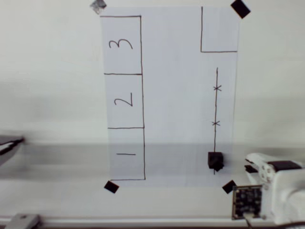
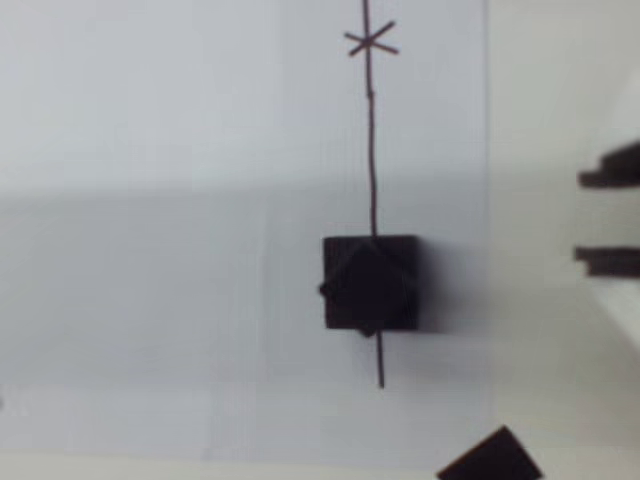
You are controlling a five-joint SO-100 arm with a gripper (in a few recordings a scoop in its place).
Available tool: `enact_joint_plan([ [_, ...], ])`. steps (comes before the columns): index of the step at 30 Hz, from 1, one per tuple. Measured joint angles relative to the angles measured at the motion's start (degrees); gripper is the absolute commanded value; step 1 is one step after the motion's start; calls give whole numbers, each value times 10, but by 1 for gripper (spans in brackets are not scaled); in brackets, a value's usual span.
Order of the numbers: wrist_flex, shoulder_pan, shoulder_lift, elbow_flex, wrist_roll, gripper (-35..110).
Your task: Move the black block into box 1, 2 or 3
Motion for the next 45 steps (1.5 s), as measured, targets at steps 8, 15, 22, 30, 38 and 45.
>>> enact_joint_plan([
  [8,-1,-23,-75,-57,-33,20],
  [15,-1,-33,-119,-94,-30,21],
  [22,-6,-36,-176,-135,-30,23],
  [30,-30,-47,-207,-150,-31,26],
  [38,-40,-43,-226,-167,-30,27],
  [45,-59,-43,-243,-170,-30,28],
])
